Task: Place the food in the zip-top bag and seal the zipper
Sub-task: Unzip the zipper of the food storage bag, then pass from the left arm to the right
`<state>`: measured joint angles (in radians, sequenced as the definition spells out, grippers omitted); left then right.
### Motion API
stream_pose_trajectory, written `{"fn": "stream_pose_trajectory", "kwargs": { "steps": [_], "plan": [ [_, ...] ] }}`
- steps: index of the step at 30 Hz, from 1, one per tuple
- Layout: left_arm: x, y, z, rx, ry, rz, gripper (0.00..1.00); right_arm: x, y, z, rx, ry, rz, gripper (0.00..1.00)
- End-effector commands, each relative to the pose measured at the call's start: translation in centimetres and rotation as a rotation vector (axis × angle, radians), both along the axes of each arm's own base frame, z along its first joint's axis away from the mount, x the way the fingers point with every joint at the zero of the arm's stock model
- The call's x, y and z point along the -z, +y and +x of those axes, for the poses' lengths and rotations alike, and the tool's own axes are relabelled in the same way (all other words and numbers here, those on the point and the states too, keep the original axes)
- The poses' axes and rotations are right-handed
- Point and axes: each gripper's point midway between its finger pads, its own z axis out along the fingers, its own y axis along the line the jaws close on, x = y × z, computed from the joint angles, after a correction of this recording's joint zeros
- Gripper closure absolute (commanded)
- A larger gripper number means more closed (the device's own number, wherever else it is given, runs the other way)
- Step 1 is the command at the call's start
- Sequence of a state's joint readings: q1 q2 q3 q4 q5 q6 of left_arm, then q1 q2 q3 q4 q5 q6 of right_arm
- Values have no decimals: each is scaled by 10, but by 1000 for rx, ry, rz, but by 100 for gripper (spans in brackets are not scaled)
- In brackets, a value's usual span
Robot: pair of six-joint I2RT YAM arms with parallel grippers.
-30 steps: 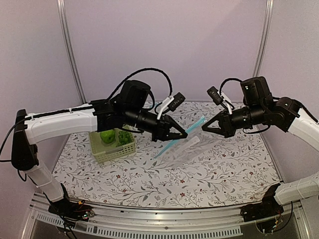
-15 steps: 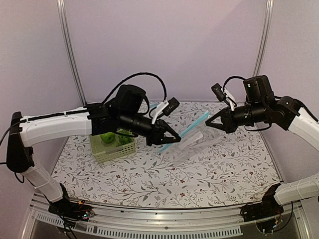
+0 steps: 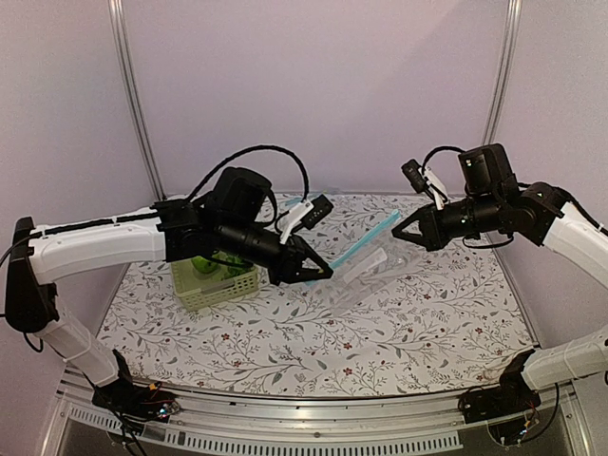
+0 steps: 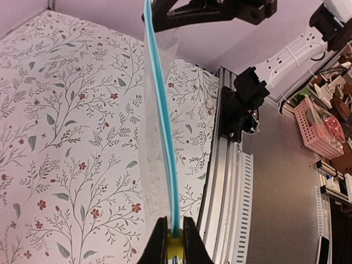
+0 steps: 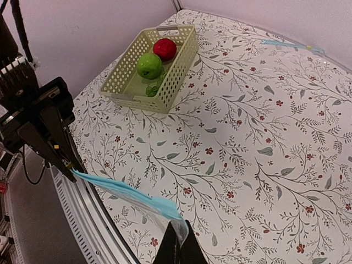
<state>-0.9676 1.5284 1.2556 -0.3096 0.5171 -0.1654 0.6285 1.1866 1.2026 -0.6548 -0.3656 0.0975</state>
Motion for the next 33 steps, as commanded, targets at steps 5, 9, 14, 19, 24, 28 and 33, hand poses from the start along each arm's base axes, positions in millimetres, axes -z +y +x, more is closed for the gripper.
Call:
{"fn": "stream_pose_trajectory", "kwargs": {
  "steps": [5, 9, 14, 19, 24, 28, 33],
  "plan": [
    [25, 23, -9, -10, 53, 116, 100, -8, -15, 24, 112, -53, -13, 100],
    [27, 26, -8, -18, 47, 131, 100, -6, -16, 26, 118, -51, -19, 100],
    [31, 31, -5, -37, 32, 161, 100, -6, -17, 27, 124, -53, -23, 100],
    [31, 32, -5, -40, 31, 166, 100, -4, -16, 28, 121, -46, -22, 100],
    [32, 31, -1, -65, 32, 167, 100, -3, -14, 29, 128, -34, -18, 97],
    [39, 36, 22, -204, -15, 201, 100, -9, -13, 29, 151, -12, 24, 50],
    [53, 50, 56, -456, -133, 298, 100, -8, -25, 42, 309, 20, 70, 25]
  ]
}}
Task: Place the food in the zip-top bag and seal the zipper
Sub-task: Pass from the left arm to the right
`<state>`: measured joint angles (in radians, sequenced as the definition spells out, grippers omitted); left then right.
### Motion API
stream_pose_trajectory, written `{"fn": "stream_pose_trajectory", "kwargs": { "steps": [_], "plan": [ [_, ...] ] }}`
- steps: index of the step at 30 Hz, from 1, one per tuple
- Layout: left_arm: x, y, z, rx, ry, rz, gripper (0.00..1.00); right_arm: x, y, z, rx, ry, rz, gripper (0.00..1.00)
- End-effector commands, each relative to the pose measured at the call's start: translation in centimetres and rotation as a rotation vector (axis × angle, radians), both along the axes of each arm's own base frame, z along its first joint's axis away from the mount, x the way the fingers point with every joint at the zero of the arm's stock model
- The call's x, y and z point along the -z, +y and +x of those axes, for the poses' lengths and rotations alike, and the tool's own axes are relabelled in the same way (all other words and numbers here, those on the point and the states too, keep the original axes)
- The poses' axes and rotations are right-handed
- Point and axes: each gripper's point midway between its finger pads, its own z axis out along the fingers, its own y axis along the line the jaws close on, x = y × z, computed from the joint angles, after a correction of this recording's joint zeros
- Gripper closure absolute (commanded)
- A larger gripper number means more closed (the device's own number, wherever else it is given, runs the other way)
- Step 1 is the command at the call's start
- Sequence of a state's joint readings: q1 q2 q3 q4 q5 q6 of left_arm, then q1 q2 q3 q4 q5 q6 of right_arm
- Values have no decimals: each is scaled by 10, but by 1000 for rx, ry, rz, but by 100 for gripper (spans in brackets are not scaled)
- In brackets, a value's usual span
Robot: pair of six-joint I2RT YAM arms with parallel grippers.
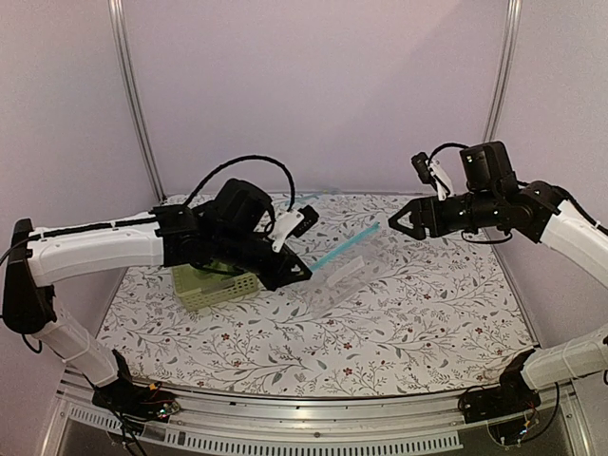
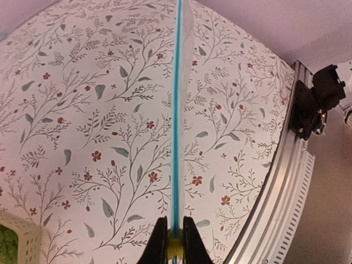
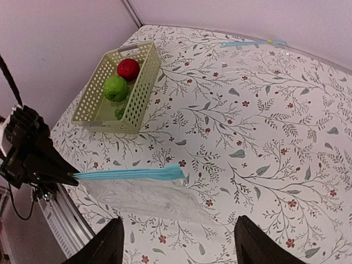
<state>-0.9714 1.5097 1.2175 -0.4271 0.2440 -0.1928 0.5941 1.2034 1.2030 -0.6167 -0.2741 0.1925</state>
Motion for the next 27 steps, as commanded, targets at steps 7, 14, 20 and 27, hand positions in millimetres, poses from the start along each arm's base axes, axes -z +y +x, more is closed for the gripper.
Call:
{"fn": "stream_pose_trajectory", "kwargs": {
  "steps": [7, 14, 20, 27],
  "plan": [
    [33, 17, 36, -403, -226, 211, 100, 28, 6, 23, 311, 179, 286, 23],
    [61, 4, 27, -455, -191, 245, 100, 72, 38, 24, 337, 302, 325, 25],
    [74, -6, 22, -458, -173, 255, 100, 89, 63, 22, 310, 349, 325, 30],
    [78, -8, 18, -453, -172, 264, 100, 113, 85, 27, 299, 396, 320, 38]
  ]
}}
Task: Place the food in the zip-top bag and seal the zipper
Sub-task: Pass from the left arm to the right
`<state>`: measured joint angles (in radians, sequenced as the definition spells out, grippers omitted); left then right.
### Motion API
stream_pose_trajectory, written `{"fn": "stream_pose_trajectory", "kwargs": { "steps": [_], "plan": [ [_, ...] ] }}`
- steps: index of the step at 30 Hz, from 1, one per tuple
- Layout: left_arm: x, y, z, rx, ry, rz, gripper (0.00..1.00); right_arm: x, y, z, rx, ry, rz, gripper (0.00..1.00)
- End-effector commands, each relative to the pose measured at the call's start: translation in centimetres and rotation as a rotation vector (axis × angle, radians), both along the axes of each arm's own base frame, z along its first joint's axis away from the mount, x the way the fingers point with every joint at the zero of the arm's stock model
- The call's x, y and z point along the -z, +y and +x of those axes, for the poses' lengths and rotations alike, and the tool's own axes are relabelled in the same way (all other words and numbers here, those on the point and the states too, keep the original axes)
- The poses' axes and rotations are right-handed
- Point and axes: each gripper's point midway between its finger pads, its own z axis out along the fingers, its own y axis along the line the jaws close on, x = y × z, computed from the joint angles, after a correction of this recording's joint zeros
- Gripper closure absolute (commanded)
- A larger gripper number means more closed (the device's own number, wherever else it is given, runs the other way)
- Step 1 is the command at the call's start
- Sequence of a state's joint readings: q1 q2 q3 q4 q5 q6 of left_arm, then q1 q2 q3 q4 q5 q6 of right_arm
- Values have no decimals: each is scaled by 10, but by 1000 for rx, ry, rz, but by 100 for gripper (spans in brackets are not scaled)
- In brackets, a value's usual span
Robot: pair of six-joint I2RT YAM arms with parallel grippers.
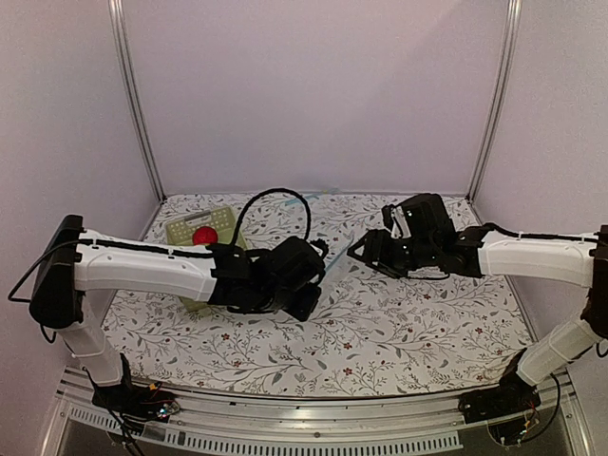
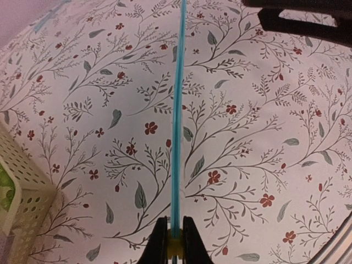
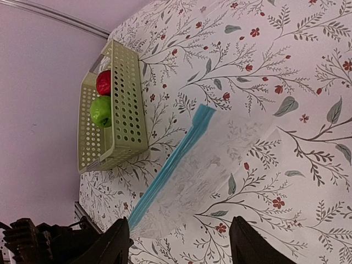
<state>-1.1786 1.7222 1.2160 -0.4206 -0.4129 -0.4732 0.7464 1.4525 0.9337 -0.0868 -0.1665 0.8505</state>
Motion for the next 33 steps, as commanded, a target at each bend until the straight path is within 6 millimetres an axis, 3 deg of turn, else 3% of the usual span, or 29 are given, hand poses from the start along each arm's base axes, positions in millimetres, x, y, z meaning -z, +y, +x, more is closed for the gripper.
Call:
{"fn": "stream_pose_trajectory", "kwargs": {
  "steps": [1, 13, 33],
  "plan": [
    [-3, -10, -3, -1, -10, -19, 100, 1, 18, 7, -3, 4, 43, 38],
    [1, -11, -3, 0, -5, -11, 100, 18, 44, 7, -54, 36, 45, 42],
    [-1, -11, -2, -8, -6, -12, 100, 35, 45, 4, -61, 62, 29, 76]
  ]
}}
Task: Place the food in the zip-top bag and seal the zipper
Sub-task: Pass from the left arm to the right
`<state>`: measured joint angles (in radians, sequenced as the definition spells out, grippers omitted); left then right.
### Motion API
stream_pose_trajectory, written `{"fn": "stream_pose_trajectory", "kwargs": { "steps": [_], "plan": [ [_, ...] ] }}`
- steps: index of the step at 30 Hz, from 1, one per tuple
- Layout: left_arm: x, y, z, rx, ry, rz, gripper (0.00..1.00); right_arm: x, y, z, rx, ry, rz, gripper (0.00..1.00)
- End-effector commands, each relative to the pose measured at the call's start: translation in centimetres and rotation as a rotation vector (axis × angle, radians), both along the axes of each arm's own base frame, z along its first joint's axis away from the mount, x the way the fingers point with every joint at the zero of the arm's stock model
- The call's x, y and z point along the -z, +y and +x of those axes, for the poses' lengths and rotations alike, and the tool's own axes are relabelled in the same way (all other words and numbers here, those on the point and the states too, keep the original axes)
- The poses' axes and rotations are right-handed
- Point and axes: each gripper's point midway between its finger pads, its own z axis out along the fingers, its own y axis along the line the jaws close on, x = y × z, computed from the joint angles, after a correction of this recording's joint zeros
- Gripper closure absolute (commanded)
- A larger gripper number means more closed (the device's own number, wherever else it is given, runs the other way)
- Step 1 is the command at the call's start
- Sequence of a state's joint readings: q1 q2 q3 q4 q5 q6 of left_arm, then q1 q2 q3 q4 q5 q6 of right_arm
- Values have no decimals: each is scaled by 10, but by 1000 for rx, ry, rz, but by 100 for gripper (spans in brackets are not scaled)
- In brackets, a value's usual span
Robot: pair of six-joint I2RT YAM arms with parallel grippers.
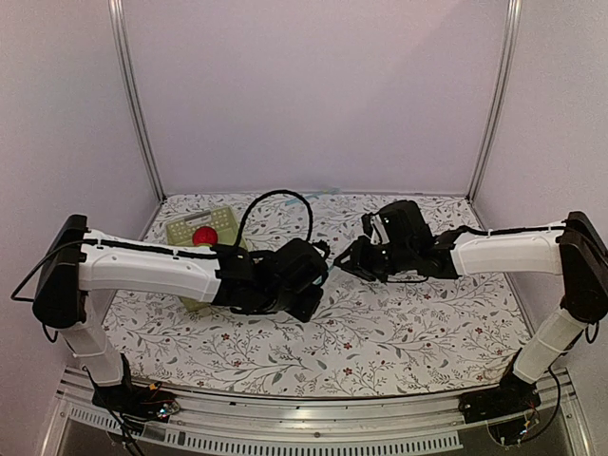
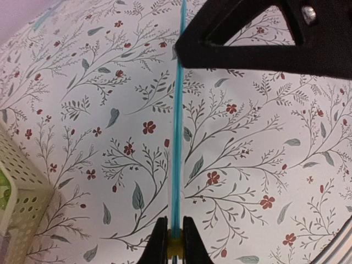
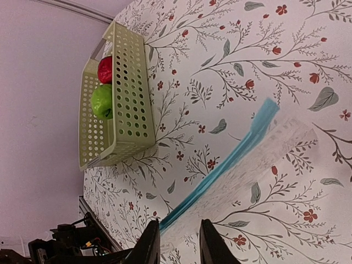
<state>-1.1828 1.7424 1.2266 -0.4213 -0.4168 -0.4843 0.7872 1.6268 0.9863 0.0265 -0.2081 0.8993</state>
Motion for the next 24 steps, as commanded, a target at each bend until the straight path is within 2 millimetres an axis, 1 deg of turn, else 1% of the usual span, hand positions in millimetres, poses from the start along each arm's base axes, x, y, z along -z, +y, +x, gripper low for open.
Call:
{"fn": "stream_pose_trajectory", "kwargs": {
  "steps": [1, 7, 13, 16, 19, 24],
  "plan": [
    [-6, -8, -2, -2, -11, -17, 100, 6, 5, -2, -15, 6, -4, 77],
    [-7, -7, -2, -6, -12, -19, 100, 11, 5, -2, -14, 14, -10, 81],
    [-7, -5, -1, -12, -19, -15, 100, 20, 5, -2, -8, 34, -22, 84],
    [-6, -5, -1, -13, -17, -14, 100, 22, 5, -2, -7, 38, -24, 85],
    [-4, -6, -1, -7, -14, -10, 100, 20, 7, -2, -11, 36, -17, 85],
    [-2, -8, -2, 1, -8, -12, 100, 11, 7, 2, -4, 14, -6, 85]
  ]
}}
